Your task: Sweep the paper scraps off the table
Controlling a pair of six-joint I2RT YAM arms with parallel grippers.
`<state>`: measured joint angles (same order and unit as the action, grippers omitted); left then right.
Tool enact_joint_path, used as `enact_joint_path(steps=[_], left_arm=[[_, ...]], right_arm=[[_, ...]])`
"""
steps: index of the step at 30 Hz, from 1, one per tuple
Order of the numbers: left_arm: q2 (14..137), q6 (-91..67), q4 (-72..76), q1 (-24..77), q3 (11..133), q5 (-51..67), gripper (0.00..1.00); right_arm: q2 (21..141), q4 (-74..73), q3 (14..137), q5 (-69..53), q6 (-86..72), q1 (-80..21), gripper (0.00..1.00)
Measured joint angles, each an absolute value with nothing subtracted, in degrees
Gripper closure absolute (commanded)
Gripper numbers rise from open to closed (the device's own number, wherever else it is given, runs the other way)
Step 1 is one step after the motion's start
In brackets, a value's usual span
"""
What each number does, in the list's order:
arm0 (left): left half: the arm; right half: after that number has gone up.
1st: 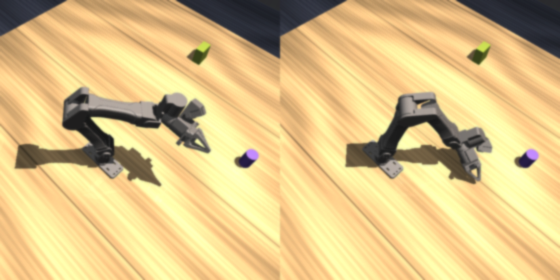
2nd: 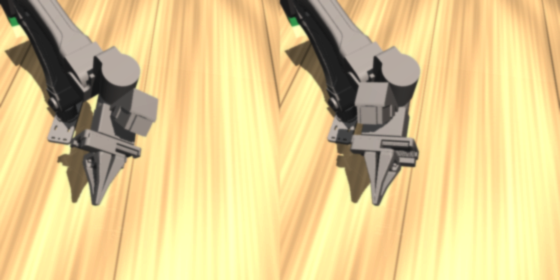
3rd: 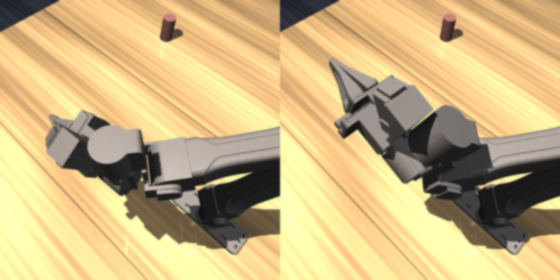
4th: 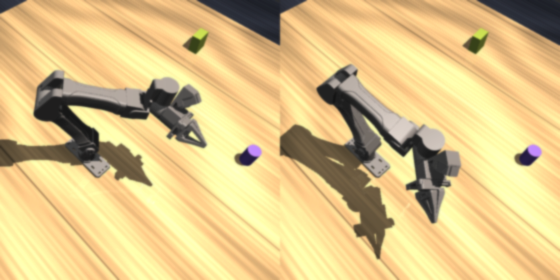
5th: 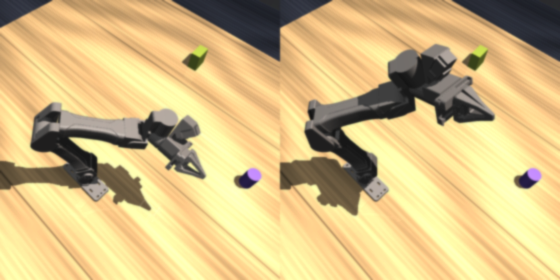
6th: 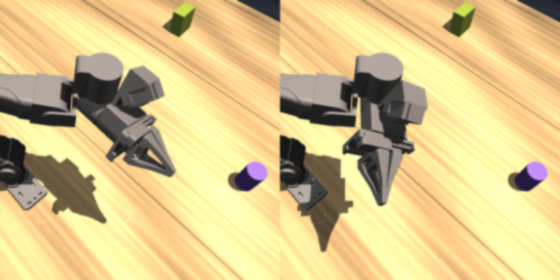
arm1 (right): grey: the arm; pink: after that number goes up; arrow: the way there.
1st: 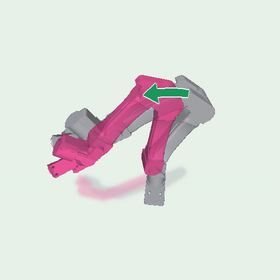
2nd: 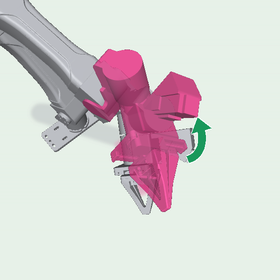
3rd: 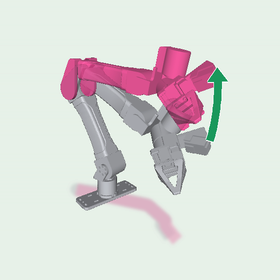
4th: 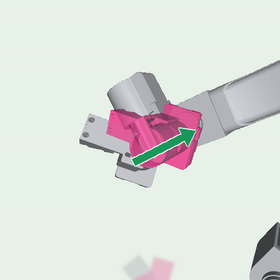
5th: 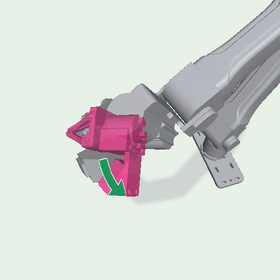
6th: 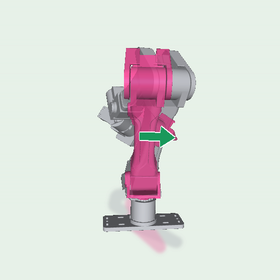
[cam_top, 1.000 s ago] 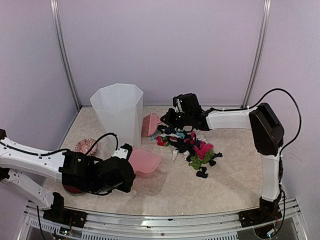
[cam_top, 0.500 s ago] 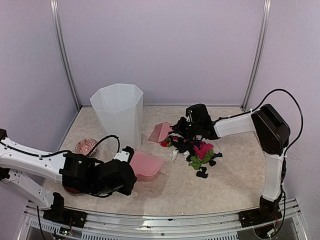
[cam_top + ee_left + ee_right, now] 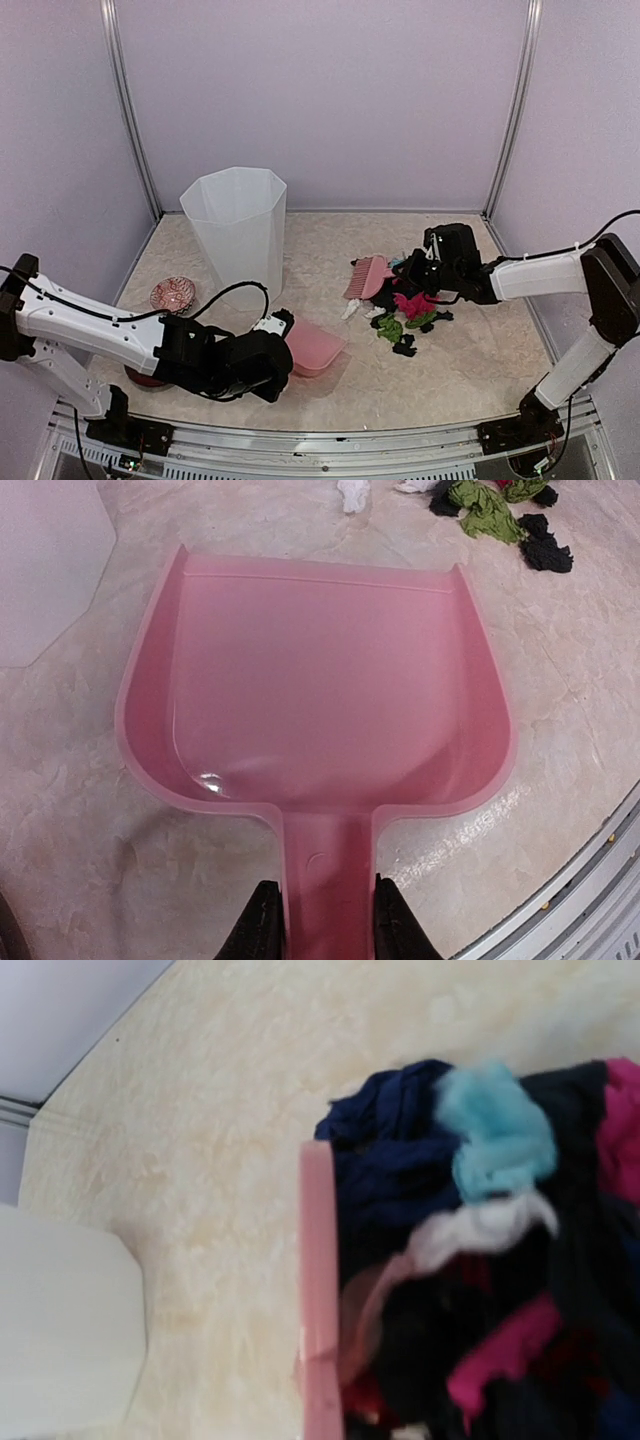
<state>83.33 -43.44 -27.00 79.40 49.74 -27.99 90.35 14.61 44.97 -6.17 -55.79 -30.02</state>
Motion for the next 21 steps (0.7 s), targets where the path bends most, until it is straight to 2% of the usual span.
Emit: enact_joint_path(steps=[10,16,21], left_arm=[[89.4,-37.8,-22.3,77.9,53.8,-24.9,1.0],[92.8,-35.5,-21.2,76.2,55.6,-22.9,1.0],[94.3,-35.0,-21.1,74.1,56.3,-21.9,1.0]], right_arm=[[71.7,6.9,39.2,-6.3,-50.5,-29.5,1.0],[61.2,-2.8,43.2,-3.2,-42.0,-29.5,1.0],[58.6,-7.2,48.2,4.0,-29.9,-29.5,1.0]])
